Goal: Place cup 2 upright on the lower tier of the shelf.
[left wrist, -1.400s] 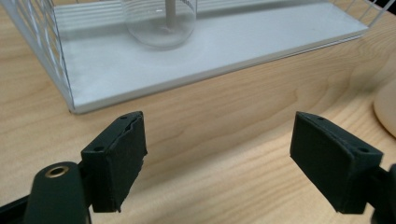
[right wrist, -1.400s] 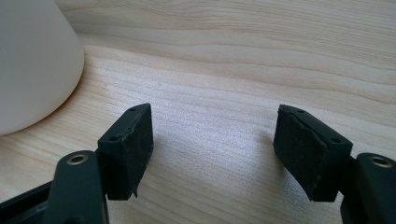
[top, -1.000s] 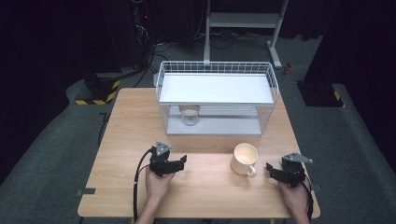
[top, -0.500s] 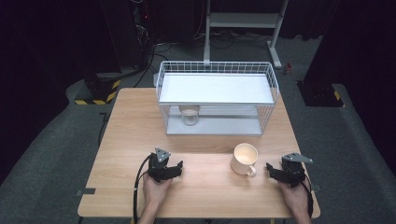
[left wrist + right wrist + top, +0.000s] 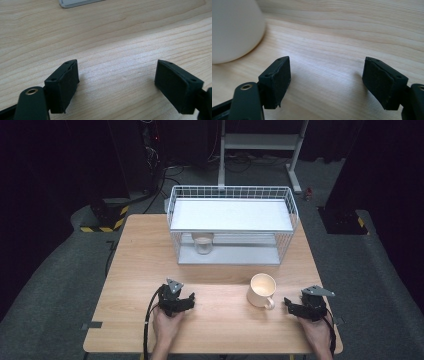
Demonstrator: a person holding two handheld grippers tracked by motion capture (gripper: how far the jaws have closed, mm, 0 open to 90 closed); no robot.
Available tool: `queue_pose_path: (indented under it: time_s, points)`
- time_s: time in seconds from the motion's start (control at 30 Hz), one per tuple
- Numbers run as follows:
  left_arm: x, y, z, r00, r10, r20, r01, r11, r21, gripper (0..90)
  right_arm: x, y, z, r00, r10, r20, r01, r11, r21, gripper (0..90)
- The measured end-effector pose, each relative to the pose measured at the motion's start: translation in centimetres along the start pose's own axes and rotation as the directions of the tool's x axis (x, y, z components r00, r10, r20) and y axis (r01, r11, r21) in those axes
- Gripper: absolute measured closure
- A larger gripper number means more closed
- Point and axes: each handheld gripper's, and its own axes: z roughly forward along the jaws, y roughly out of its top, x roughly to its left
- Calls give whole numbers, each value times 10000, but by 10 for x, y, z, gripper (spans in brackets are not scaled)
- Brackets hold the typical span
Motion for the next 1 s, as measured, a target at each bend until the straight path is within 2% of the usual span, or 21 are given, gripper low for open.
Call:
queue_pose_path:
  time_s: [0.23,0.43,0.67,0.83,1.0]
  points:
    - [-1,0,0,10000,-29,4,29,10000,-4,188,12,-11,-16,9940,41,-1090,-103,9984,-562,169]
    - [-1,0,0,10000,-61,-4,61,10000,-18,188,27,-19,-30,9847,-285,-1720,102,9943,-1064,139]
    - [-1,0,0,10000,-29,-18,29,10000,-11,189,47,-15,-39,9784,-673,-1953,358,9863,-1608,123]
    - [-1,0,0,10000,-28,-16,28,10000,-11,189,54,-6,-37,9741,-723,-2141,345,9839,-1752,107]
    - [-1,0,0,10000,-28,-17,28,10000,-13,189,59,5,-34,9738,-934,-2073,514,9785,-1995,99]
